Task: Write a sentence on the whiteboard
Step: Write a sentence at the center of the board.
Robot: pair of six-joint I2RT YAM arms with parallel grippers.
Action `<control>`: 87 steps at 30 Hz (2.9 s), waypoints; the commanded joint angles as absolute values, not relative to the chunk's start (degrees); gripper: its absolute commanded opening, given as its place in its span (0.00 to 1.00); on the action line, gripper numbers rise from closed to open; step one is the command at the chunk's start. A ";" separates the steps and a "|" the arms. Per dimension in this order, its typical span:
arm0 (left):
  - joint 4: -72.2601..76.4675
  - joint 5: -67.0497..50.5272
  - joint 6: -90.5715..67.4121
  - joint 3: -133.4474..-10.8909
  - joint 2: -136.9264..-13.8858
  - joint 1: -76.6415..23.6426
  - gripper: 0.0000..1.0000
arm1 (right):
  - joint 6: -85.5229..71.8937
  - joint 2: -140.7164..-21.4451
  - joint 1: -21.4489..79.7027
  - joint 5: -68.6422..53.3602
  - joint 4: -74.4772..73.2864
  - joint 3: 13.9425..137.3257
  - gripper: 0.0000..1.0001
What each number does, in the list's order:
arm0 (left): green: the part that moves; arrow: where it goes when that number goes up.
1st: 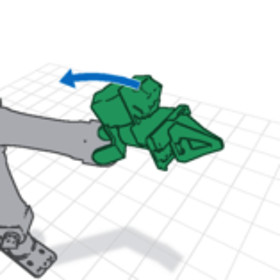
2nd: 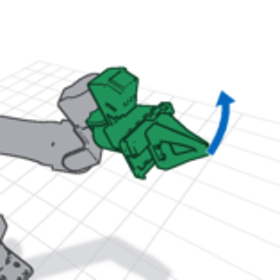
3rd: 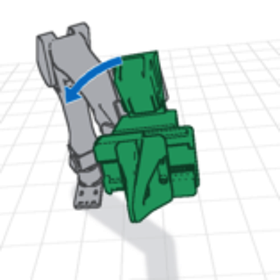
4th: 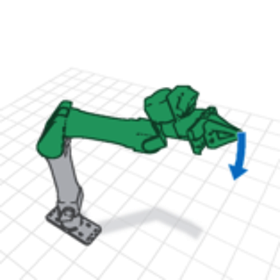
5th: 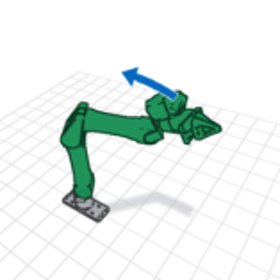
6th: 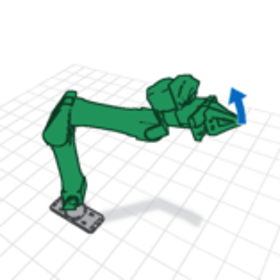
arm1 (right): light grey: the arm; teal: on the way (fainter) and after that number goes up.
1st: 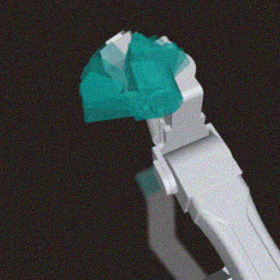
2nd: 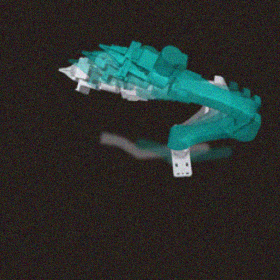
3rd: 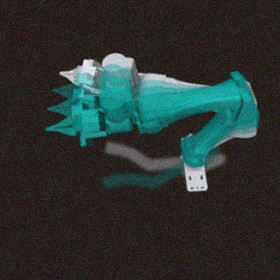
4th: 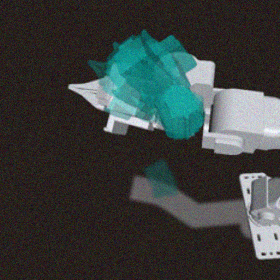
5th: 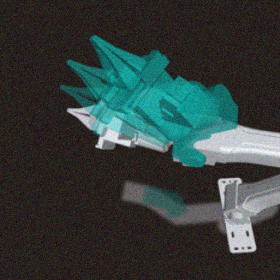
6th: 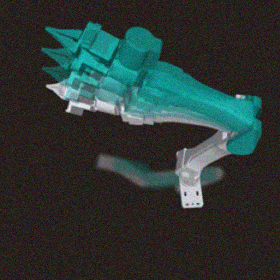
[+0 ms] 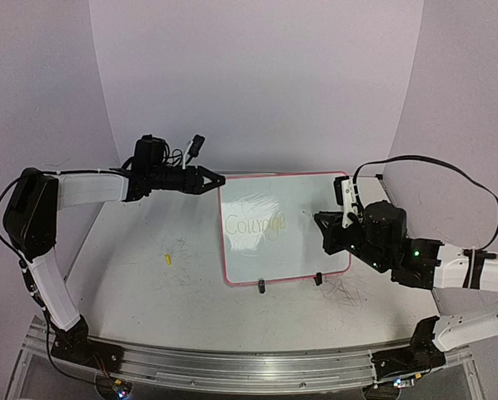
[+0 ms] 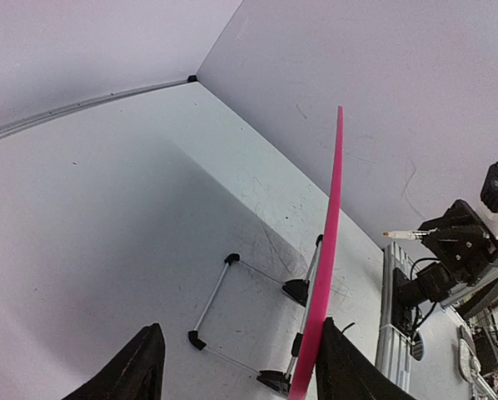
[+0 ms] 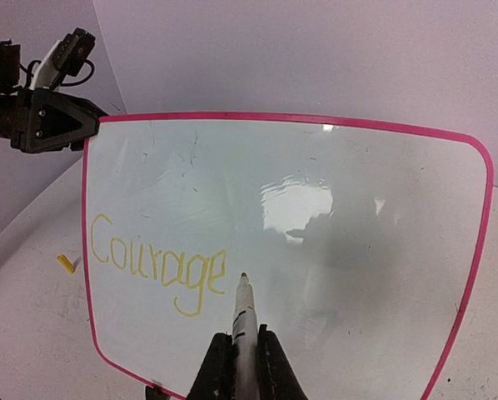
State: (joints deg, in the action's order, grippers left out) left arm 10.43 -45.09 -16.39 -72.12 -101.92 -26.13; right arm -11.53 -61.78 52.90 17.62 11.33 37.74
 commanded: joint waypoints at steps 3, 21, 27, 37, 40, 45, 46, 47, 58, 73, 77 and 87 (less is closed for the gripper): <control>8.70 -48.83 -13.16 -72.69 -102.67 -25.93 0.58 | -11.32 -63.77 52.69 16.31 12.30 40.18 0.00; 8.70 -48.12 -13.33 -70.96 -101.28 -25.93 0.58 | -12.48 -62.24 52.69 18.60 7.69 39.71 0.00; 8.70 -48.32 -13.12 -70.86 -101.58 -25.93 0.53 | -10.47 -61.17 52.72 17.33 6.61 39.73 0.00; 8.70 -49.03 -12.92 -70.93 -102.87 -25.93 0.52 | -11.16 -60.99 52.74 18.11 6.33 39.76 0.00; 8.71 -49.24 -12.78 -70.93 -103.00 -25.93 0.53 | -11.25 -60.97 52.69 18.39 6.36 39.75 0.00; 8.72 -49.43 -12.83 -70.93 -103.18 -26.03 0.51 | -11.56 -61.49 52.66 17.41 6.47 39.82 0.00; 8.74 -49.45 -12.83 -70.97 -103.24 -26.05 0.50 | -11.74 -61.65 52.67 17.20 6.59 39.76 0.00; 8.72 -49.48 -12.83 -71.01 -103.27 -26.03 0.49 | -11.95 -61.77 52.72 17.04 6.70 39.69 0.00; 8.71 -50.32 -12.57 -71.02 -103.45 -26.42 0.53 | -12.57 -63.02 52.69 15.91 7.81 39.88 0.00; 8.81 -51.71 -12.19 -71.02 -103.28 -27.29 0.53 | -13.98 -61.37 47.14 8.90 9.53 39.53 0.00; 8.80 -52.33 -11.77 -71.02 -103.10 -27.74 0.55 | -12.68 -65.02 46.96 8.55 9.58 42.47 0.00; 8.90 -51.42 -10.37 -70.59 -102.94 -29.09 0.29 | -13.34 -69.75 45.96 9.75 10.28 45.77 0.00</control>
State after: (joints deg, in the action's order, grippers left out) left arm 8.91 -51.02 -11.99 -71.11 -103.28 -28.54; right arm -13.15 -68.75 46.71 9.56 7.85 42.75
